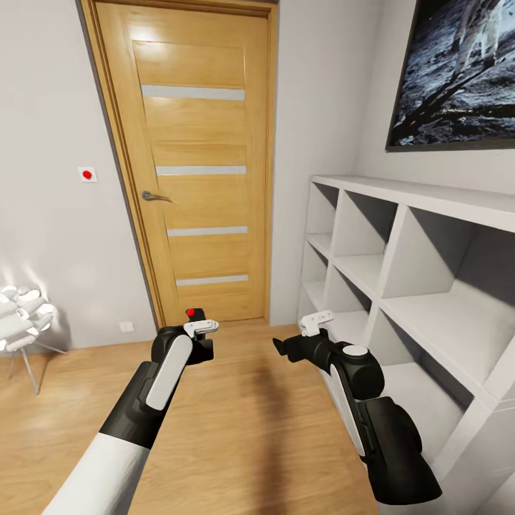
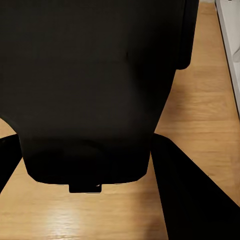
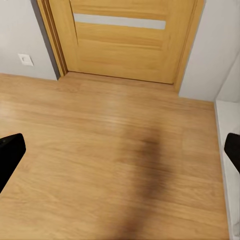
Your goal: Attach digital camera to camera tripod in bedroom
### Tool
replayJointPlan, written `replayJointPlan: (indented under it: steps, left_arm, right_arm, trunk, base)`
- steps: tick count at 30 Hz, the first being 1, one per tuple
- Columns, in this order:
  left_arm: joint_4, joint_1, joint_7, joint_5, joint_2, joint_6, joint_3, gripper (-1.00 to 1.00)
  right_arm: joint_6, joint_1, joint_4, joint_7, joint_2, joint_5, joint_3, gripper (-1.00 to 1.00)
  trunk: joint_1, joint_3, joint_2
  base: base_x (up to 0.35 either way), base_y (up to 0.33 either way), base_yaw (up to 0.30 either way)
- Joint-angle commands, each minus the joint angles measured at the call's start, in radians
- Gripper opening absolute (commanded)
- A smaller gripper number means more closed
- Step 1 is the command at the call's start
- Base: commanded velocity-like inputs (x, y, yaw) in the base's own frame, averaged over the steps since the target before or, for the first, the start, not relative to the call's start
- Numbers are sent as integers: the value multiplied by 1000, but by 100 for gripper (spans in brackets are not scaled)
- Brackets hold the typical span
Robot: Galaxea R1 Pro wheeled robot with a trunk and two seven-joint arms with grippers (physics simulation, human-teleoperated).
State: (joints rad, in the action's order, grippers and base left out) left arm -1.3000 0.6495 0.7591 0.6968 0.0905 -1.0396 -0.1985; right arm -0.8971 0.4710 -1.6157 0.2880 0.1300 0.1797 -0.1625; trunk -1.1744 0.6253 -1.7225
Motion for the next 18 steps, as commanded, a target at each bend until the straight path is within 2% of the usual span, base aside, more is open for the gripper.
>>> replayJointPlan:
  steps: [1, 18]
  left_arm:
    - [-1, 1, 8, 7, 0, -4, 0, -100]
    - [-1, -1, 6, 6, -2, -3, -1, -100]
  right_arm:
    - [-4, 1, -1, 8, 0, 11, 0, 100]
    - [-6, 1, -1, 8, 0, 11, 1, 100]
  trunk:
    - [0, 1, -1]
    - [0, 1, -1]
  base:
    - [160, 0, 0]
    - [274, 0, 0]
